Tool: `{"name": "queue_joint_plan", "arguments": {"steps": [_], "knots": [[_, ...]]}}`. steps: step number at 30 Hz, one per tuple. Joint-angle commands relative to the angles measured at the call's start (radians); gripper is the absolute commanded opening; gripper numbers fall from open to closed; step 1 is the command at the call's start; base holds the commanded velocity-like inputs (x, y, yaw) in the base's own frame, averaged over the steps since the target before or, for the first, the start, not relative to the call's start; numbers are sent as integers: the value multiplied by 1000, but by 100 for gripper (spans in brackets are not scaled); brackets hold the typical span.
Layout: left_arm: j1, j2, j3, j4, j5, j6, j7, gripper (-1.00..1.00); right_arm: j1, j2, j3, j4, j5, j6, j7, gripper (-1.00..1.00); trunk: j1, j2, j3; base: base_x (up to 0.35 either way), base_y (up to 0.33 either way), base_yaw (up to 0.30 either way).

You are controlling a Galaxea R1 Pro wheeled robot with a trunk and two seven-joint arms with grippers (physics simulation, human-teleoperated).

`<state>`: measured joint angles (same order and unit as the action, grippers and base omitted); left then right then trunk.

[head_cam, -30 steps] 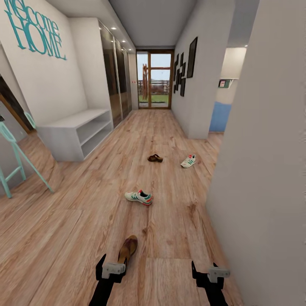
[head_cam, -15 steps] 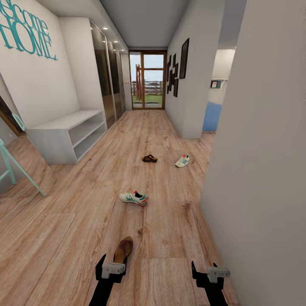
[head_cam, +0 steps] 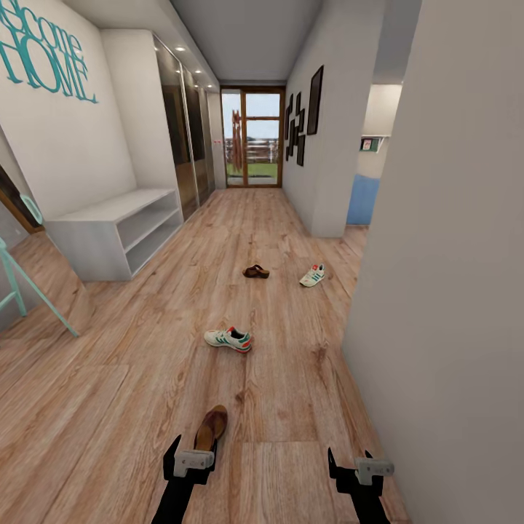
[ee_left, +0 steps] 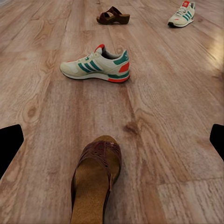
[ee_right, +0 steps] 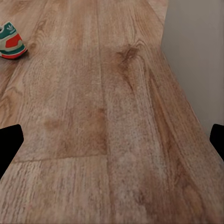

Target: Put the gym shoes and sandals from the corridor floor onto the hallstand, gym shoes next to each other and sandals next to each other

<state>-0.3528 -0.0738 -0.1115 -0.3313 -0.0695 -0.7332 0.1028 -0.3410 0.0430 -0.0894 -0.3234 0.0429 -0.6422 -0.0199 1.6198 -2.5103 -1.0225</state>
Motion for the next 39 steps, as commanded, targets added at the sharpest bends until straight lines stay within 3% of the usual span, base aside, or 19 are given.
{"name": "queue_joint_plan", "arguments": {"steps": [1,39], "knots": [[0,0,0,0,0,0,0,100,0,0,0,0,0,0,0,100,0,0,0,0,0,-3],[0,1,8,-1,4,0,0,100,2,0,2,0,0,0,0,100,0,0,0,0,0,0]]}}
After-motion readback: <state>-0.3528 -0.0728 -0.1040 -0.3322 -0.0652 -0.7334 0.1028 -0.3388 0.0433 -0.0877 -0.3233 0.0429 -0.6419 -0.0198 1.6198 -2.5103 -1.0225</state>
